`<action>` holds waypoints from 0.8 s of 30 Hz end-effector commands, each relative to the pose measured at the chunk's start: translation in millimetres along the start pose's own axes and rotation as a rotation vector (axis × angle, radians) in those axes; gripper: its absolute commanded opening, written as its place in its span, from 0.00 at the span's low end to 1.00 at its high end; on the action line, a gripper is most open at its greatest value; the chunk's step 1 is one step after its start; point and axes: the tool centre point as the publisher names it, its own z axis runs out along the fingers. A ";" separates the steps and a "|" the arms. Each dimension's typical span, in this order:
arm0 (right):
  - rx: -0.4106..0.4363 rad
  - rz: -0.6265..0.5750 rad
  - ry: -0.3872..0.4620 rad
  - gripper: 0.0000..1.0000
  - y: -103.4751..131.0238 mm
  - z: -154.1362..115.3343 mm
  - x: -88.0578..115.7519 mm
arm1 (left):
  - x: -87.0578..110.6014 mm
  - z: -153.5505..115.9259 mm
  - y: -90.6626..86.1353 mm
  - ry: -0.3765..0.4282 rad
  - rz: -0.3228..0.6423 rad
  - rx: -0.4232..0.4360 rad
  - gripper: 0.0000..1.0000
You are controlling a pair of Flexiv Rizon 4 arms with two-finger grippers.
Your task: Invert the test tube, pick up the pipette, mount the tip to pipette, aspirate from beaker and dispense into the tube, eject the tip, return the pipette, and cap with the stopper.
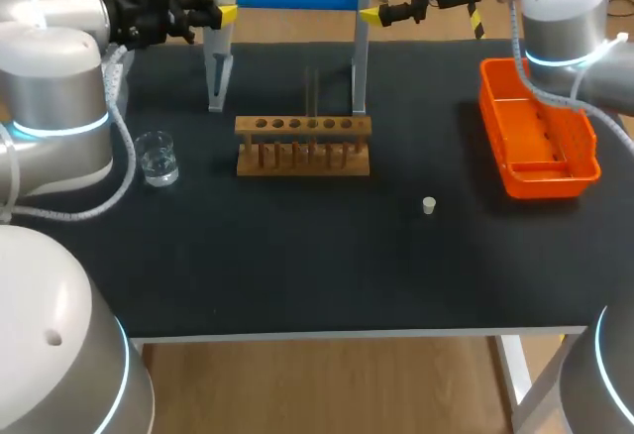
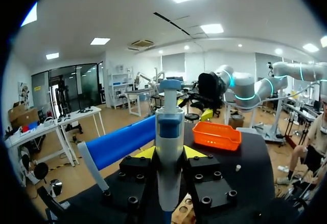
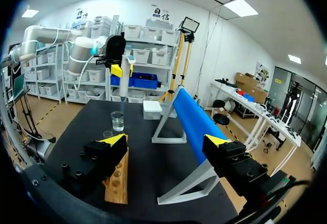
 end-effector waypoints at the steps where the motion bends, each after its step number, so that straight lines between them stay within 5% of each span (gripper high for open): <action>1: 0.002 0.000 0.003 1.00 0.3 -1.3 -0.4 | -4.0 7.7 -3.4 0.005 -0.001 -0.012 0.00; 18: 0.002 0.000 0.003 1.00 0.3 -1.3 -0.4 | -4.0 7.7 -3.4 0.005 -0.001 -0.012 0.00; 24: 0.002 0.000 0.003 1.00 0.3 -1.3 -0.4 | -23.5 24.1 -2.5 -0.042 0.016 -0.036 0.00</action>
